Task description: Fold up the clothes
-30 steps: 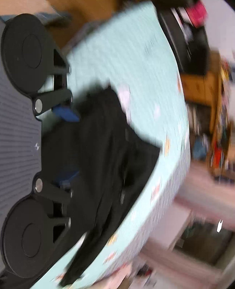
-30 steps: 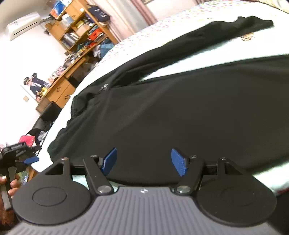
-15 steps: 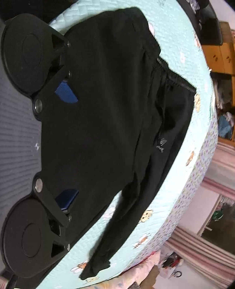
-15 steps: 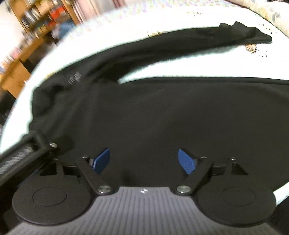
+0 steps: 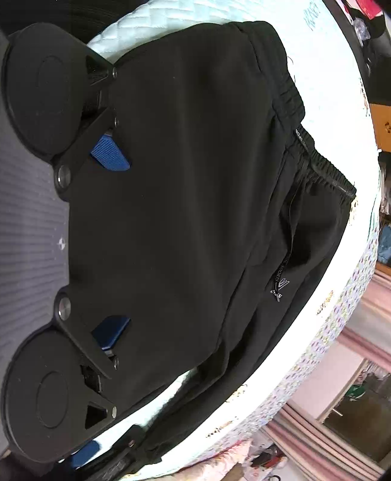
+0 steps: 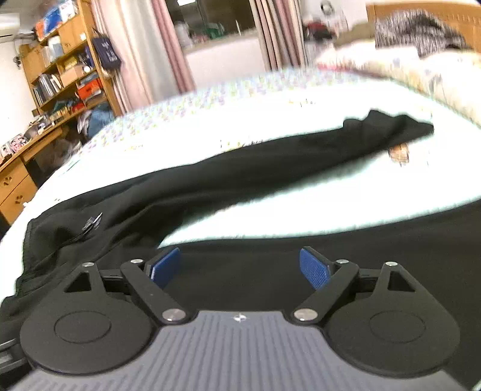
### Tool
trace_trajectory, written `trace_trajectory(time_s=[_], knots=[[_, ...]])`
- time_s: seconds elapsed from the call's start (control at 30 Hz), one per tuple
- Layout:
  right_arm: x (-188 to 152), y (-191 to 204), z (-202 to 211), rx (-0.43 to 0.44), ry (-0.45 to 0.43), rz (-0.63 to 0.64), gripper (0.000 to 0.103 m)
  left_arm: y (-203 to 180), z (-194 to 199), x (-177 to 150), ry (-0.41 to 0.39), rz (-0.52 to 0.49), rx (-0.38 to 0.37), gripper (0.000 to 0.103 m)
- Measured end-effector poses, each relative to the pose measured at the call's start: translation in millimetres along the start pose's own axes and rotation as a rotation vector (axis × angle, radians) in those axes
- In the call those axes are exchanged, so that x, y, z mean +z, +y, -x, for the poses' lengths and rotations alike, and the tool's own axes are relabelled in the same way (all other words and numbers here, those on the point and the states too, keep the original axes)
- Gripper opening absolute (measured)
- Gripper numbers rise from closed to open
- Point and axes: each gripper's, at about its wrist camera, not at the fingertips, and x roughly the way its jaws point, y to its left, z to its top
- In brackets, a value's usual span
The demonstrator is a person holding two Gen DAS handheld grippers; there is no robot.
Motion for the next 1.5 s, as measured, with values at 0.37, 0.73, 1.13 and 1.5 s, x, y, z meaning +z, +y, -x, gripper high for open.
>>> trace_trajectory(time_s=[0.37, 0.73, 1.13, 1.5], knots=[[-47.8, 6.7, -69.0, -0.015, 0.015, 0.268, 0.103, 18.2, 11.9, -9.9, -0.024, 0.023, 0.032, 0.102], [-46.9, 15.9, -68.2, -0.004, 0.021, 0.246, 0.103, 27.9, 44.0, -10.0, -0.076, -0.026, 0.019, 0.102], [-47.4, 18.5, -66.9, -0.004, 0.022, 0.246, 0.103, 40.2, 29.6, 33.1, -0.224, 0.027, 0.078, 0.102], [-47.6, 18.8, -67.5, -0.004, 0.021, 0.245, 0.103, 19.7, -54.9, 75.9, -0.290, 0.090, -0.002, 0.102]])
